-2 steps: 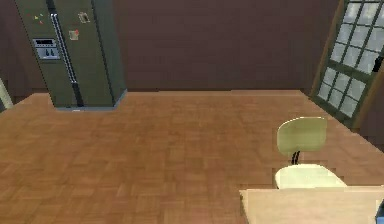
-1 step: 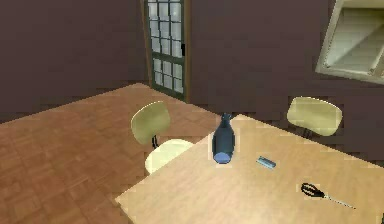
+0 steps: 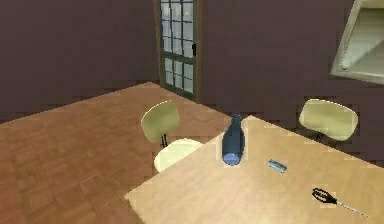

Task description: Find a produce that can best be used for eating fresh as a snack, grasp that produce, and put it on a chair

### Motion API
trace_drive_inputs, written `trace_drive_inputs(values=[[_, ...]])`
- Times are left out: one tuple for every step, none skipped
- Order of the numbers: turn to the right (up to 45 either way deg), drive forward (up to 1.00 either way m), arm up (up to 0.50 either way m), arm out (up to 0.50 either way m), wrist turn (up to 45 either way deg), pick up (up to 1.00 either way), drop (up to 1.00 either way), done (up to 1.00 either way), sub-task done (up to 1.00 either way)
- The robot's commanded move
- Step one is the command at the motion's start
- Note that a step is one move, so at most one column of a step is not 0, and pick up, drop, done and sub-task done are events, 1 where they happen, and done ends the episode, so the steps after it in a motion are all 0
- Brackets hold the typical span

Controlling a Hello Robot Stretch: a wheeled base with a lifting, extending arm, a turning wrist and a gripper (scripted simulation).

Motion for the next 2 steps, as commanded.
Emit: trace_drive_inputs(values=[[45.0, 0.0, 0.0, 0.0, 0.0, 0.0, 0.0, 0.0, 0.0], [-15.0, 0.0, 0.0, 0.0, 0.0, 0.0, 0.0, 0.0, 0.0]])
